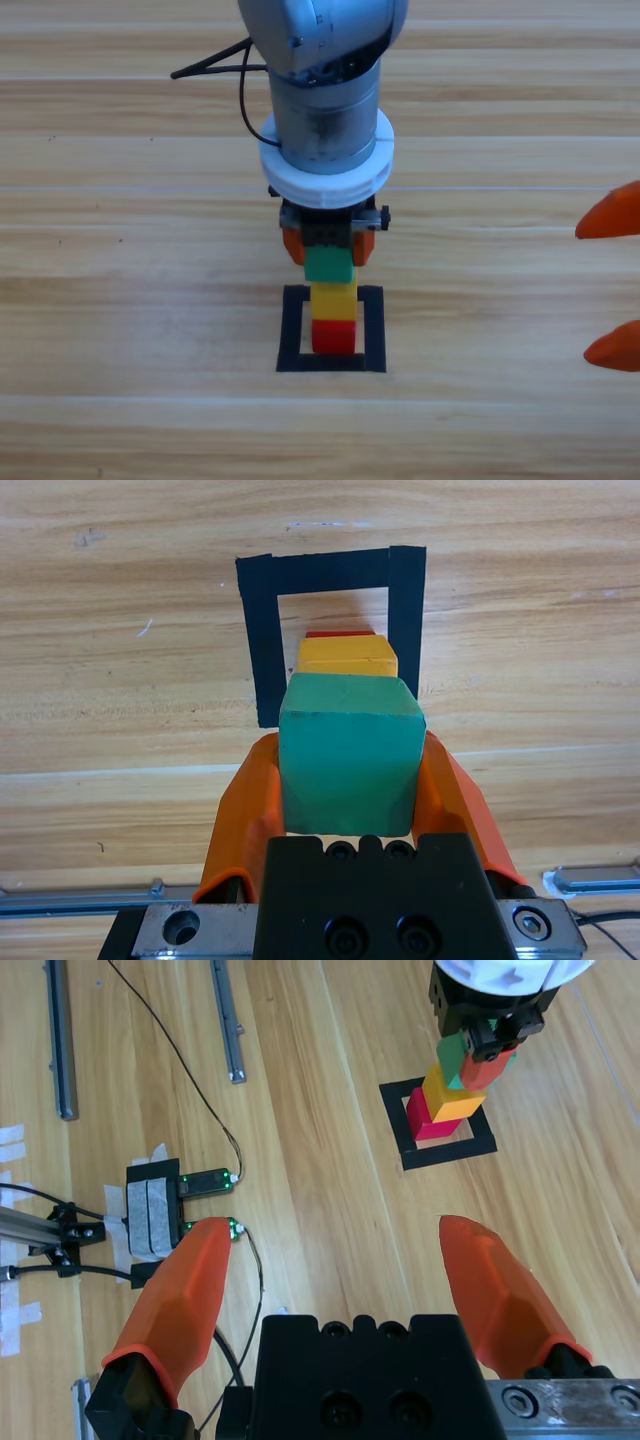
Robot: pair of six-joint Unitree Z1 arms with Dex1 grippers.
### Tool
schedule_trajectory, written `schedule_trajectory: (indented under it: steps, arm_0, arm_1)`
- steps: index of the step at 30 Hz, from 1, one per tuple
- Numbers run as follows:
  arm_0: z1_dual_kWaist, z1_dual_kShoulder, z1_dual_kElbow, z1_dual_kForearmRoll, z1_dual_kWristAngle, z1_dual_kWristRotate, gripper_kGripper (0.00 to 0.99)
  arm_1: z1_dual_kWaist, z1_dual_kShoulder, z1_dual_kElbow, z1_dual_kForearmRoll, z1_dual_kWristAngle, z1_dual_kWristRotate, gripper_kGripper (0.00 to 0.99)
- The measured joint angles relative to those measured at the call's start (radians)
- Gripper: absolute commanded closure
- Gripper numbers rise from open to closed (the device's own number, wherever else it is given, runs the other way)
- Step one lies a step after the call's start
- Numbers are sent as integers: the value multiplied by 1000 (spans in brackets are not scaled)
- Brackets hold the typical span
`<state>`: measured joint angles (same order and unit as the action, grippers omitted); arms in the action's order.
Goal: Stack the blocks in the rectangular block: red at the bottom, yellow in the middle, green on top
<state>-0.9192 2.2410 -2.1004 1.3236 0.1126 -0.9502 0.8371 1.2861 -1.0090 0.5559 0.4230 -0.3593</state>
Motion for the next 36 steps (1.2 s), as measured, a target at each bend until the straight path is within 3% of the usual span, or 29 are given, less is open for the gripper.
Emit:
schedule_trajectory:
  steps: [36]
  arm_0:
    - [0, 0, 6, -6, -3, -25, 990]
  arm_1:
    - [0, 38, -7, 24, 0, 0, 67]
